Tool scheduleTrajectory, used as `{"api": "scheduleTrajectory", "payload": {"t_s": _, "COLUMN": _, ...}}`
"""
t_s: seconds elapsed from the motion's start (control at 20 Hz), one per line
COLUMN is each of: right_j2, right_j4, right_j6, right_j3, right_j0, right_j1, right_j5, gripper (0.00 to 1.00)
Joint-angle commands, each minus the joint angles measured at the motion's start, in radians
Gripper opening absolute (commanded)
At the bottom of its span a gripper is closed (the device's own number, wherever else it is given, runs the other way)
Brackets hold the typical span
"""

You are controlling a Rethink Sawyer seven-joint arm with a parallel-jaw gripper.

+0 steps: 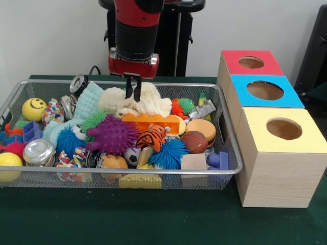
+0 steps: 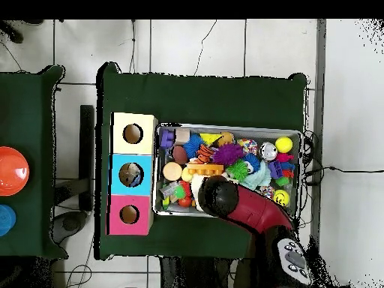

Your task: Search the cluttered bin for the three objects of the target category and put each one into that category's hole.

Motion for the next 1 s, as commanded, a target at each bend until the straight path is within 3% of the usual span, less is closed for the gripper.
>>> {"api": "scheduleTrajectory", "payload": {"t_s": 0.05, "right_j2": 0.226, "right_j4": -0.055, "right_j6": 0.066, "right_j3": 0.142, "right_j0": -0.198, "right_j1": -0.082, "right_j5": -0.125, "gripper": 0.00}}
{"api": "scheduleTrajectory", "payload": {"t_s": 0.4, "right_j2": 0.201, "right_j4": -0.064, "right_j6": 0.110, "right_j3": 0.132, "right_j0": -0.160, "right_j1": -0.102, "right_j5": -0.089, "gripper": 0.00}}
{"api": "scheduleTrajectory", "payload": {"t_s": 1.0, "right_j2": 0.208, "right_j4": -0.077, "right_j6": 0.108, "right_j3": 0.145, "right_j0": -0.177, "right_j1": -0.106, "right_j5": -0.108, "gripper": 0.00}}
